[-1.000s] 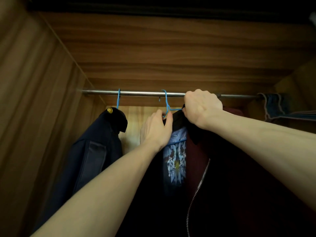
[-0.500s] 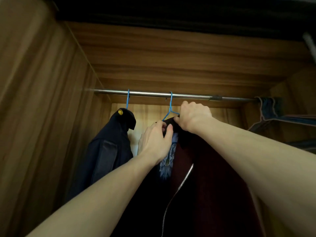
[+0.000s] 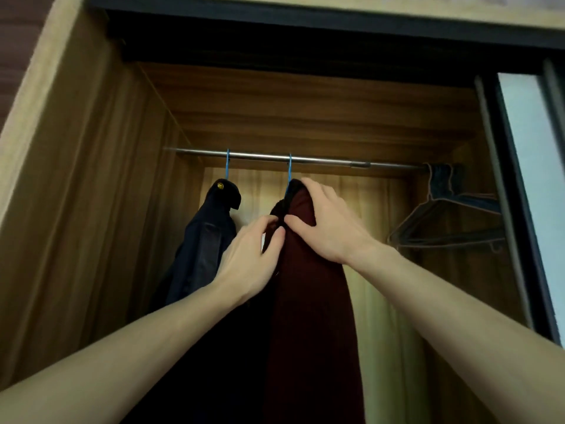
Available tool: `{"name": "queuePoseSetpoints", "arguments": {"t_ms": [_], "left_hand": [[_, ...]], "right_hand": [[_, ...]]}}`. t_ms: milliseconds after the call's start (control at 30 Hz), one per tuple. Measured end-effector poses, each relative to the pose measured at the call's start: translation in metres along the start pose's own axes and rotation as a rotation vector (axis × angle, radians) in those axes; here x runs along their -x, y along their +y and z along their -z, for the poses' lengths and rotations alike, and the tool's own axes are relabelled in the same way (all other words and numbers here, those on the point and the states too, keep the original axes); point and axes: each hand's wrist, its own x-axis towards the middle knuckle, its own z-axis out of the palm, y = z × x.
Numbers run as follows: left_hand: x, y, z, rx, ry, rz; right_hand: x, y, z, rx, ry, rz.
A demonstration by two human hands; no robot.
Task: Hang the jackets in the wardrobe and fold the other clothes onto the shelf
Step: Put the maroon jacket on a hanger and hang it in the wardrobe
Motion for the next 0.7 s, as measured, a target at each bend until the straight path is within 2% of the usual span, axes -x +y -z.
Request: {"name": "queuePoseSetpoints", "arguments": {"t_ms": [133, 300, 433, 533, 700], "left_hand": [[0.059, 0.012, 0.008, -0.056, 0.044, 0.004], [0.156, 0.025, 0.016, 0.006, 0.077, 0.058], [0.234, 0.037, 0.010, -0.102, -0.016, 0.027], [0.280, 0.044, 0.001, -0.099, -0.086, 0.044], [0.334, 0.045, -0.022, -0.119, -0.187, -0.129]], "right_hand": [[0.078, 0.008, 0.000, -0.045, 0.141, 0.076], [0.180, 0.020, -0.001, -0.061, 0.182, -0.007], [0.260, 0.026, -0.006, -0.030, 0.161, -0.061], [0.320, 0.022, -0.010, 0.006, 0.126, -0.133], [0.395, 0.028, 0.005, 0.151, 0.089, -0.233]]}}
